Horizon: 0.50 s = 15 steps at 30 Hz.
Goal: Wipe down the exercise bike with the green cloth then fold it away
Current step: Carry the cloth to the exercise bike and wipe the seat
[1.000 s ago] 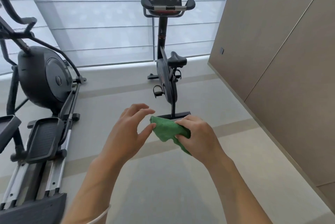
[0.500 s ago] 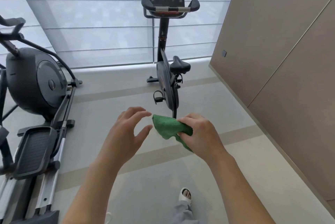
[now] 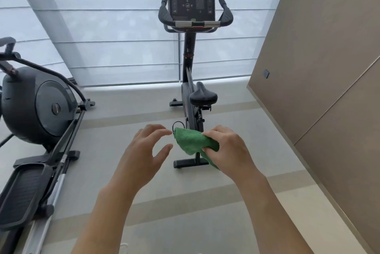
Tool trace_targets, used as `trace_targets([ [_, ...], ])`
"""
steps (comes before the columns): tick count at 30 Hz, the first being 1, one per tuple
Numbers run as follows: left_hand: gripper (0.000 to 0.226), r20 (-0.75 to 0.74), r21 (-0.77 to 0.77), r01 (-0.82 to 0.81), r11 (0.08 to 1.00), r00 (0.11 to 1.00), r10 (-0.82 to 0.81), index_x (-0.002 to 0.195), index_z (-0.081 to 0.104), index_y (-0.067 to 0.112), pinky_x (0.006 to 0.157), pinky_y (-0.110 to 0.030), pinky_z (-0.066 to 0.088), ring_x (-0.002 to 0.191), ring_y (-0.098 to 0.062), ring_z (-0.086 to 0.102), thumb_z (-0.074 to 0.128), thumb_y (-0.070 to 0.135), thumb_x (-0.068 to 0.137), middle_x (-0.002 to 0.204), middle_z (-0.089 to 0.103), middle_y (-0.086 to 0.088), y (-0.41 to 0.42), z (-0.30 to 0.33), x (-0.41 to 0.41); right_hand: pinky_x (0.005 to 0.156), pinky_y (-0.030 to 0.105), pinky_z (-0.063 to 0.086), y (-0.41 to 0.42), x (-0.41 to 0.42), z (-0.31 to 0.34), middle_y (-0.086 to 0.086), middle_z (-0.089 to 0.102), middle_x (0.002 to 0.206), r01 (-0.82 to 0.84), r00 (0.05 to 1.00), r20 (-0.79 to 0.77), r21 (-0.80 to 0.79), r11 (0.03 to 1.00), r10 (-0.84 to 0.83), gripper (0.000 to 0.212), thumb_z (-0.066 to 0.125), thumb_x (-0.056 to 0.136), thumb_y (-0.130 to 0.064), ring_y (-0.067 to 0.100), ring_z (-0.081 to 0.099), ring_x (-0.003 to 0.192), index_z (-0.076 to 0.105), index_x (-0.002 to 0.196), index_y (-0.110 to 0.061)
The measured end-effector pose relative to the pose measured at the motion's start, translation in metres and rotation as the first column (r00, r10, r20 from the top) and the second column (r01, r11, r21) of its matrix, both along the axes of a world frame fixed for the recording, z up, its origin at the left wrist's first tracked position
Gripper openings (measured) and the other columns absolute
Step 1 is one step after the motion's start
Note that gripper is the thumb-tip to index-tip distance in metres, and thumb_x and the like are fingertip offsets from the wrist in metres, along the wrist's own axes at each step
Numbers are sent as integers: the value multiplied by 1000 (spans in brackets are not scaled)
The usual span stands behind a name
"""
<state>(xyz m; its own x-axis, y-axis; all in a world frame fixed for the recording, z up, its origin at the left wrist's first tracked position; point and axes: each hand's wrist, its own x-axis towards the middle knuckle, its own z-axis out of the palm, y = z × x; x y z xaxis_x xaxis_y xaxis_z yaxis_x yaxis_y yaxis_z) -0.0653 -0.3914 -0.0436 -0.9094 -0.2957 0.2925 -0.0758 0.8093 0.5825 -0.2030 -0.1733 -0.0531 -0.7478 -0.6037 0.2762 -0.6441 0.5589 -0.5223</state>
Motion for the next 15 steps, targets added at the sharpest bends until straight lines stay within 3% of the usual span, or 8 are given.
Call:
trace_targets([
  [15, 39, 97, 20, 38, 999, 994, -40, 137, 59, 32, 99, -25, 44, 121, -5, 53, 64, 39, 98, 133, 54, 21, -21, -14, -175, 84, 34, 56, -39, -153, -19, -12, 67, 107, -35, 999, 2, -45, 998, 35, 43, 83, 79, -15, 15, 62, 99, 76, 120, -24],
])
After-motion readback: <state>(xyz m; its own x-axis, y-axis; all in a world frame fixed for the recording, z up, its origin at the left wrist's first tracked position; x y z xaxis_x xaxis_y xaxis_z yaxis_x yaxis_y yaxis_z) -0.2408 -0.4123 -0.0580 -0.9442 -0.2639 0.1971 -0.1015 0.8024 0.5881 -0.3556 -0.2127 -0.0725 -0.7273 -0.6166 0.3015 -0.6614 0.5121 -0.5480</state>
